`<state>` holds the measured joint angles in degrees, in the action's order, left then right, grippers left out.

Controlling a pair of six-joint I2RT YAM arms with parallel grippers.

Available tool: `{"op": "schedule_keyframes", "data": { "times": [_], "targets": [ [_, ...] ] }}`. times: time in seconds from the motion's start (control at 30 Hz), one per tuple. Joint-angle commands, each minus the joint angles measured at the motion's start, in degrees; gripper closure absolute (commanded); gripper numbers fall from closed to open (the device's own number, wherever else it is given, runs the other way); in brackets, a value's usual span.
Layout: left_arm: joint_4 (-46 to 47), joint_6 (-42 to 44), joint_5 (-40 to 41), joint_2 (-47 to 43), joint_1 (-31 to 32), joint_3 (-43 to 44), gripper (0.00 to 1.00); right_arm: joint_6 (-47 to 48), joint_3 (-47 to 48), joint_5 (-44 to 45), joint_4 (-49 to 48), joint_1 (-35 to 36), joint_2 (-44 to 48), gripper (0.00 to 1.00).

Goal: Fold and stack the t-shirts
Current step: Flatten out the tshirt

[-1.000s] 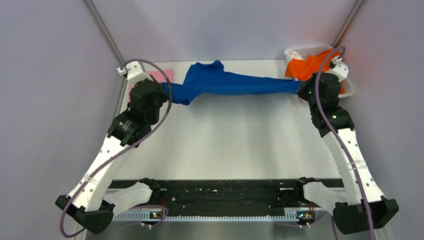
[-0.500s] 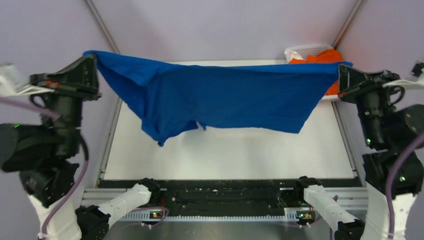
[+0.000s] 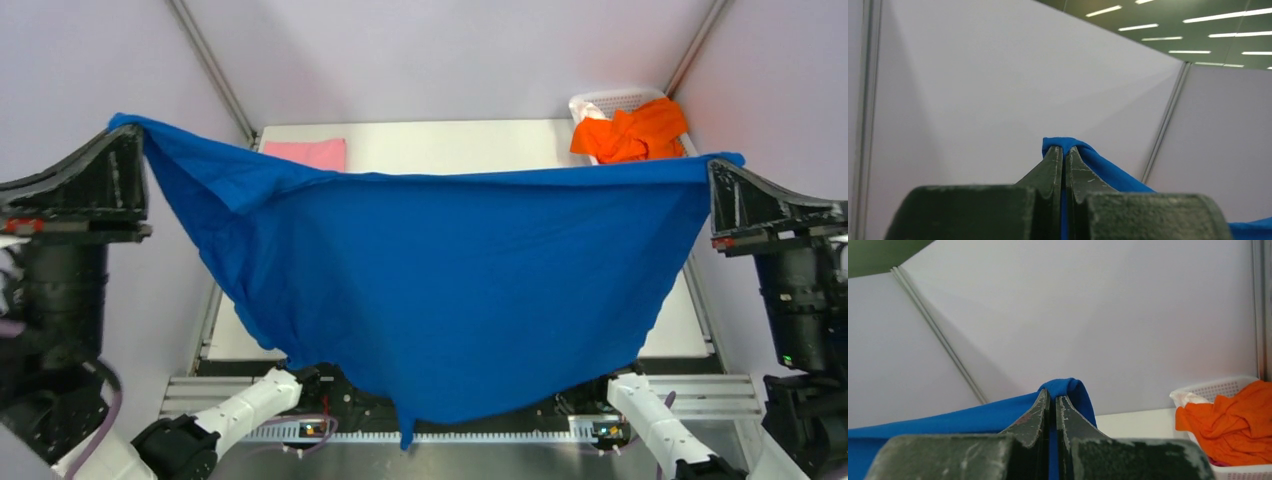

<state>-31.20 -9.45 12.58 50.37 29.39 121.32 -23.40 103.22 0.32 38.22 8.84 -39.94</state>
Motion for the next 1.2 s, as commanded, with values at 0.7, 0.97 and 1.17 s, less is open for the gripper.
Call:
{"op": "schedule_keyframes", "data": {
  "times": [0.7,0.97,1.17],
  "targets": [
    [25.85,-5.34,13.72,38.00,-13.92,-42.00,1.00,0.54,-50.45,22.50,-35.77,-1.15,-30.54,1.00],
    [21.54,-8.47,11.71,55.15,-16.22,-31.20,1.00,0.82,-45.46,21.11,-41.50,-2.07,-47.41,1.00],
    [19.98,-9.65,10.60,60.64,-16.59,-26.82,1.00,0.76,-41.84,24.26,-41.69,-2.19,-52.34,1.00]
  ]
}}
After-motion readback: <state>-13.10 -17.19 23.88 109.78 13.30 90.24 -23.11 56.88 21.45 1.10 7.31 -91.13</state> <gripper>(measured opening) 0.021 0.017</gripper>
